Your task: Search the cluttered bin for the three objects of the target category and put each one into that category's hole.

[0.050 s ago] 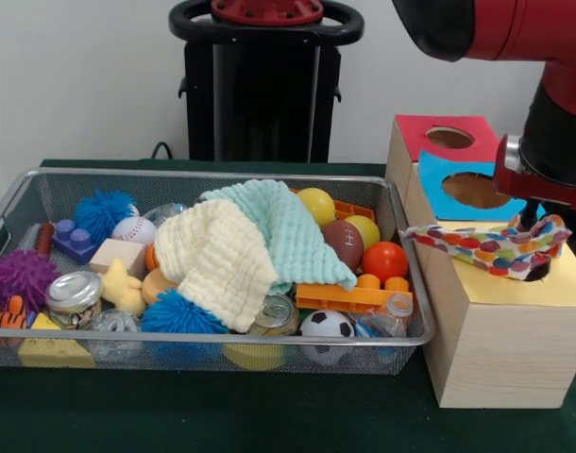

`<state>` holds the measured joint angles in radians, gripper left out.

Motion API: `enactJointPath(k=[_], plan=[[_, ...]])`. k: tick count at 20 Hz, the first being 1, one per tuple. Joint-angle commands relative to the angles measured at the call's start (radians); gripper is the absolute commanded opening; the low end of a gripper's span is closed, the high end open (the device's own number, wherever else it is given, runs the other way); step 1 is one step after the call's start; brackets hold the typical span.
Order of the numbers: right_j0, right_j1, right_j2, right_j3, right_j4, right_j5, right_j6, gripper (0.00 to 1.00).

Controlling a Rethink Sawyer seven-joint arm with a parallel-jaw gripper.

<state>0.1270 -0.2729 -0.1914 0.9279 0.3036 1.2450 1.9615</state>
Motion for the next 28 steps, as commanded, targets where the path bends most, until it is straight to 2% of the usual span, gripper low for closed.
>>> enactJointPath(k=[1,3,7,14,15,18,22,28], plan=[[-0.005,-0.009,0.107,0.064,0.081,0.057,0.258,0.0],[-0.001,-0.011,0.11,0.072,0.094,0.035,0.249,0.0],[0.004,0.034,0.098,0.001,0.098,0.039,0.258,0.0],[0.0,0.066,0.08,-0.025,0.093,0.026,0.248,0.0],[-0.005,0.086,0.072,-0.061,0.087,0.043,0.254,0.0],[-0.008,0.112,0.021,-0.103,0.049,0.082,0.269,0.0],[-0.006,0.091,-0.017,-0.048,0.031,0.092,0.271,0.0],[-0.001,0.066,-0.046,-0.022,0.02,0.125,0.262,0.0]])
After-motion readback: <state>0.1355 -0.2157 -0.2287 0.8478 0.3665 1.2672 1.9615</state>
